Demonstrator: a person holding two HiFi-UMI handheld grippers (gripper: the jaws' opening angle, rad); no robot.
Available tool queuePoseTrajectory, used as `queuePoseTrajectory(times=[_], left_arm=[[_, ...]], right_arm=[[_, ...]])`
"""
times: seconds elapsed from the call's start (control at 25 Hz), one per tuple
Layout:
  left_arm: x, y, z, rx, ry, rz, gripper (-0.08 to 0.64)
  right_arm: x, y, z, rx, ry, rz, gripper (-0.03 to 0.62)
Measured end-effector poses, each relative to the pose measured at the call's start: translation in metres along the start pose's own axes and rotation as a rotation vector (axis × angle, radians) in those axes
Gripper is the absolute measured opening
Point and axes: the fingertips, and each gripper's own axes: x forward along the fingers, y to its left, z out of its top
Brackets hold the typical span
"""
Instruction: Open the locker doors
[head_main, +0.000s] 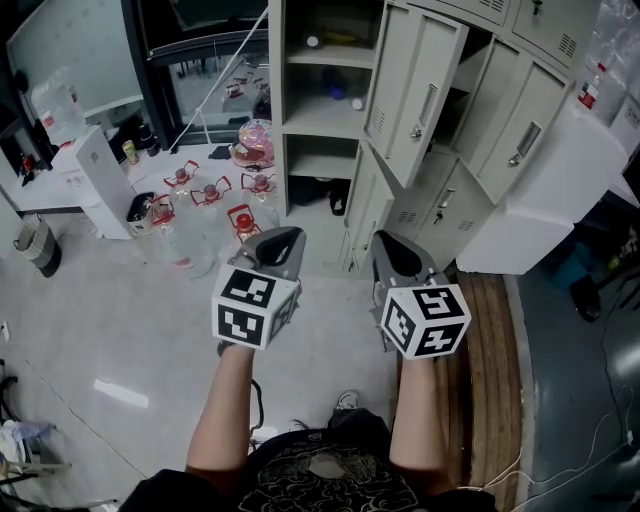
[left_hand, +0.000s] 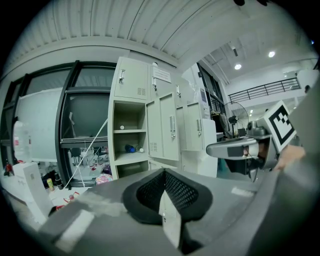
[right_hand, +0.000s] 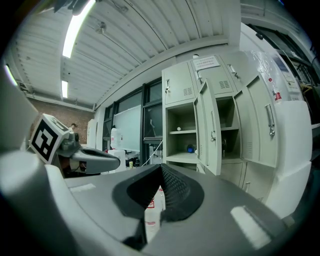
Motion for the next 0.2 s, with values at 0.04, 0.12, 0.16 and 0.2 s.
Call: queuePoseTrajectory(times=[0.04,0.12,0.16,0.2], left_arm=[[0.0002,0.0003,-0.0006,-0.001,0.003,-0.001,0.003],[0.0003,0.0024,-0.0017,0.001,0.005,0.002,0.004],[0.0001,0.0035,-0.0021,0.002,0.007,0.004,0.003],[-0.0002,0.0045,-0.0024,0.003,0.009,0.006,0.003]], right_arm=[[0.0006,0.0001,-0.0001,0.0,-0.001,0.0,0.0],[0.002,0.0009,-0.0004,0.0,-0.004,0.001,0.0],[0.0027,0.0015,-0.0005,0.0,-0.005,0.002,0.0],[0.0034,0.0022,-0.0006,0.0,-0.007,0.003,0.0]])
